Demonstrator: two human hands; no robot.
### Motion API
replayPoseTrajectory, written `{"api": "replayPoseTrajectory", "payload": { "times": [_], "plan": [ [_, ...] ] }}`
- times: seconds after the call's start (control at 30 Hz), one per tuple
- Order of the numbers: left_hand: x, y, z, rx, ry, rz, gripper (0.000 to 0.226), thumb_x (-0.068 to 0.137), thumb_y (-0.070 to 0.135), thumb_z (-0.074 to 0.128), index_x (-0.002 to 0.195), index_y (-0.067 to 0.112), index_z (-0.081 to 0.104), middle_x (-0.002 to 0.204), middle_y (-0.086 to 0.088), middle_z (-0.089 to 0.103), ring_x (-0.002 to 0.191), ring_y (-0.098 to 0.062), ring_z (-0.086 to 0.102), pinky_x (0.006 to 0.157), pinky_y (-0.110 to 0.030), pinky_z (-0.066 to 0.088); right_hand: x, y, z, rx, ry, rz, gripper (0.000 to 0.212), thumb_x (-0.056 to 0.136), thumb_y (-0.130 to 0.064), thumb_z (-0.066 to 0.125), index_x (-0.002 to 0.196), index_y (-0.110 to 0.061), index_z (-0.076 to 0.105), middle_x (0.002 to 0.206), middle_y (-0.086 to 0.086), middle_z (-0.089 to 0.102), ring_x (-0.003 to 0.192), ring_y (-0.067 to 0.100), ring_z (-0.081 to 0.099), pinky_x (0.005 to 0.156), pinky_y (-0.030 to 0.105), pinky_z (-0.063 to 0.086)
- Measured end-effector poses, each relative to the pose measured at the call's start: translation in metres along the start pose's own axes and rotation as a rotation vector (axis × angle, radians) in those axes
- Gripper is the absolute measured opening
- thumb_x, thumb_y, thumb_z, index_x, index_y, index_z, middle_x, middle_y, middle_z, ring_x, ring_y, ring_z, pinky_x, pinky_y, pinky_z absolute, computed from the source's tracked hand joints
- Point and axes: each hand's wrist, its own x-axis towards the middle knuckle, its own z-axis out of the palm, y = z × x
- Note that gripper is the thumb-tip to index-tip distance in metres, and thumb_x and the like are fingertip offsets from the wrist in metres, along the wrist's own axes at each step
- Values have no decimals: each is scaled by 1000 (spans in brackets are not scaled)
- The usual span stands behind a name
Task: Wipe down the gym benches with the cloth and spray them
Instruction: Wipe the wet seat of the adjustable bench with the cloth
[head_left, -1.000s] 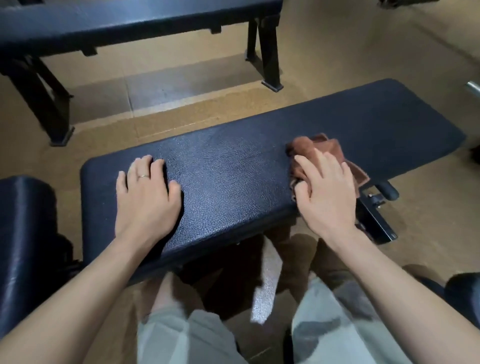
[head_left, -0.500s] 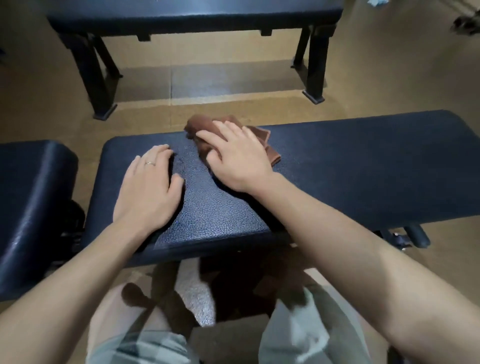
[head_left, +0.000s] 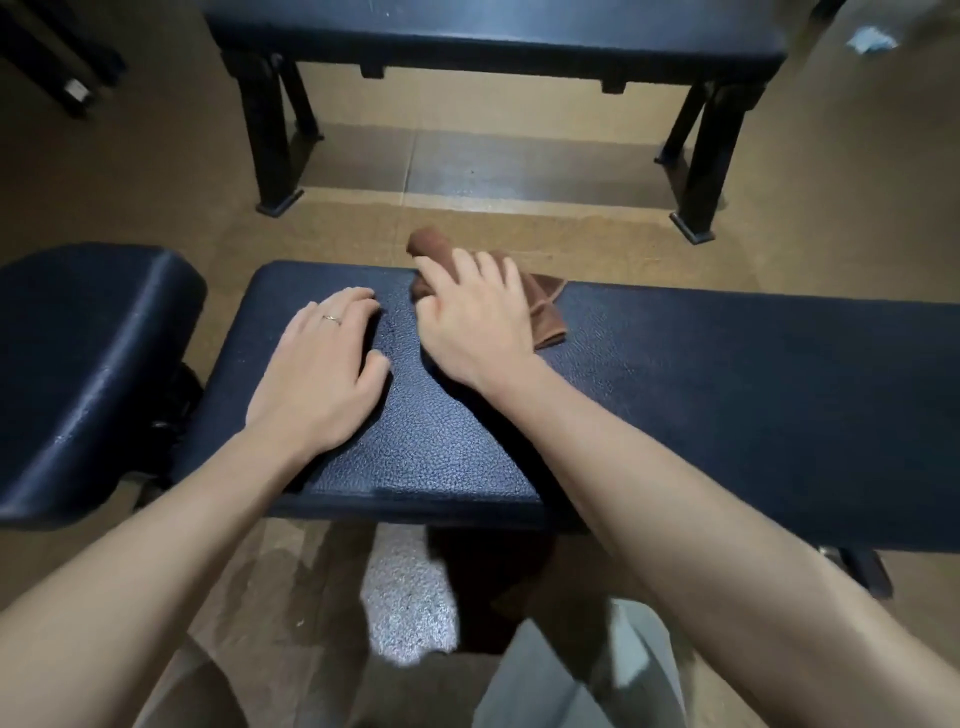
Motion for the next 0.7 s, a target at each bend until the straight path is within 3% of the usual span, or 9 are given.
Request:
{"api": "replayPoseTrajectory", "payload": {
  "times": [0.1, 0.23, 0.33, 0.4, 0.47, 0.53, 0.63, 0.7],
  "plan": [
    [1, -3, -1, -15, 13, 0, 55, 90, 30, 42, 140, 9, 52, 154, -6, 48, 145, -21, 39, 124, -44, 26, 5, -15, -1, 31, -1, -80, 59, 91, -40, 29, 142, -32, 57, 135, 3, 61, 126, 28, 51, 115, 52, 31],
    [-3, -14, -6, -98, 32, -53, 56, 91, 38, 48, 139, 9, 54, 151, -8, 51, 142, -25, 43, 120, -43, 32, -17, 44, -10, 47, 57, -38, 59, 93, -38, 30, 147, -31, 51, 137, 1, 58, 128, 26, 48, 114, 49, 34],
    [-15, -54, -19, 2, 69, -247, 65, 93, 51, 44, 144, 10, 50, 152, -13, 47, 142, -32, 41, 116, -53, 35, -27, 79, -18, -13, 61, 111, 62, 91, -38, 26, 148, -28, 50, 136, 6, 59, 127, 30, 48, 113, 51, 35],
    [-23, -82, -33, -163, 16, -463, 69, 100, 53, 48, 153, 11, 38, 157, -17, 39, 144, -35, 38, 117, -50, 33, -22, 74, -18, -40, 27, 199, 65, 90, -40, 22, 148, -29, 49, 141, 8, 57, 131, 33, 46, 116, 53, 31],
    [-28, -96, -37, -387, -87, -563, 69, 102, 50, 50, 158, 16, 29, 157, -16, 41, 143, -33, 41, 115, -41, 33, -13, 45, -13, -49, 8, 258, 65, 89, -40, 22, 148, -30, 48, 146, 8, 52, 135, 33, 42, 118, 54, 27],
    [-31, -95, -29, -465, -113, -497, 56, 105, 44, 46, 154, 19, 35, 149, -14, 52, 135, -31, 50, 106, -35, 36, -9, -1, -5, -62, -8, 197, 66, 89, -41, 20, 149, -30, 47, 150, 9, 49, 138, 32, 40, 118, 55, 27],
    [-34, -96, -17, -545, -58, -431, 44, 107, 36, 40, 148, 20, 39, 145, -10, 54, 131, -29, 51, 106, -38, 38, -18, -84, 10, -1, -78, 49, 62, 95, -42, 26, 155, -35, 40, 166, 7, 33, 151, 31, 28, 125, 54, 15],
    [-36, -99, -15, -605, -62, -399, 43, 108, 34, 37, 149, 21, 38, 144, -8, 53, 132, -27, 49, 109, -42, 38, -43, -122, 13, 40, -49, -35, 60, 94, -38, 32, 153, -34, 46, 164, 7, 38, 150, 32, 33, 124, 54, 17]
  ]
}}
